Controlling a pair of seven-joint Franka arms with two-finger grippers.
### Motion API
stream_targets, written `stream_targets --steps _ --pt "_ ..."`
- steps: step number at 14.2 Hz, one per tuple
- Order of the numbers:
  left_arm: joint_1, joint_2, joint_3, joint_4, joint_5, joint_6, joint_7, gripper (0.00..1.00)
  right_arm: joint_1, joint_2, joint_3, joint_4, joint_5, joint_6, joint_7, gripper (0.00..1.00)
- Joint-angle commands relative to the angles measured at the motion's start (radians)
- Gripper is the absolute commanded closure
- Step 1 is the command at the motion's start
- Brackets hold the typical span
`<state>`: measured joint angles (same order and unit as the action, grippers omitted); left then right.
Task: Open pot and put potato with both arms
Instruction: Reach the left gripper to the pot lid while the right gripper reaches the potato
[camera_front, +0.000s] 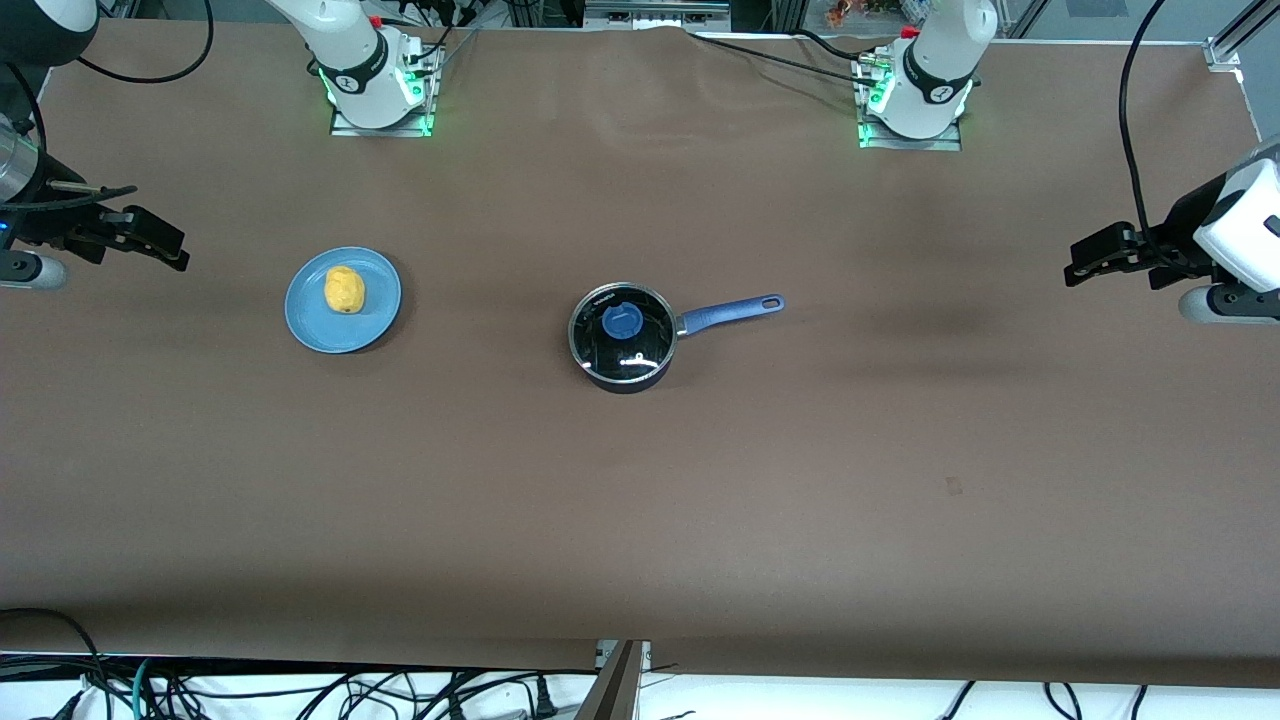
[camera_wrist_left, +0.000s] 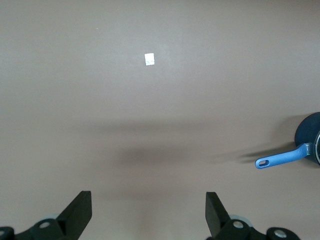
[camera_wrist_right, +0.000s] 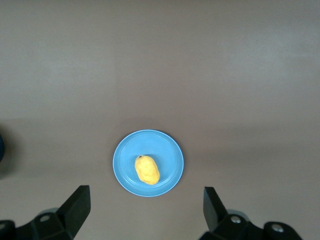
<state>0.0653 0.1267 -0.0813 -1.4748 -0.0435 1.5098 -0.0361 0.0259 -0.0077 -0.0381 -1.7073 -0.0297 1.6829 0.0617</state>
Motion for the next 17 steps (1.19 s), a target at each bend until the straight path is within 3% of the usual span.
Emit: stream_targets --steps 1,5,7,8,10,12,17 --pt "-0.002 -0.007 0.003 -0.006 0.013 -0.007 -0.001 0.00 -0.006 0.000 0.004 0.017 0.016 -0.020 -0.011 0.00" --pt "-0.007 0.005 -0.005 -0.016 -0.001 -0.007 -0.013 0.00 -0.006 0.000 0.003 0.017 0.017 -0.023 -0.016 0.00" --pt "-0.057 0.028 -0.014 -0.016 -0.025 0.003 -0.074 0.00 -0.006 0.000 0.003 0.015 0.019 -0.047 -0.016 0.00" --pt "-0.073 0.050 -0.030 -0.018 -0.038 0.035 -0.162 0.00 -0.006 0.000 0.004 0.015 0.017 -0.063 -0.014 0.00" --pt "-0.087 0.109 -0.144 -0.018 -0.030 0.146 -0.362 0.00 -0.006 0.002 0.004 0.017 0.017 -0.068 -0.019 0.00" --pt "-0.160 0.186 -0.215 -0.018 -0.021 0.275 -0.587 0.00 -0.004 0.005 0.007 0.011 0.014 -0.086 -0.017 0.00" --pt "-0.445 0.402 -0.204 0.039 0.131 0.499 -0.963 0.00 0.029 0.081 0.026 -0.029 0.017 -0.143 -0.019 0.00"
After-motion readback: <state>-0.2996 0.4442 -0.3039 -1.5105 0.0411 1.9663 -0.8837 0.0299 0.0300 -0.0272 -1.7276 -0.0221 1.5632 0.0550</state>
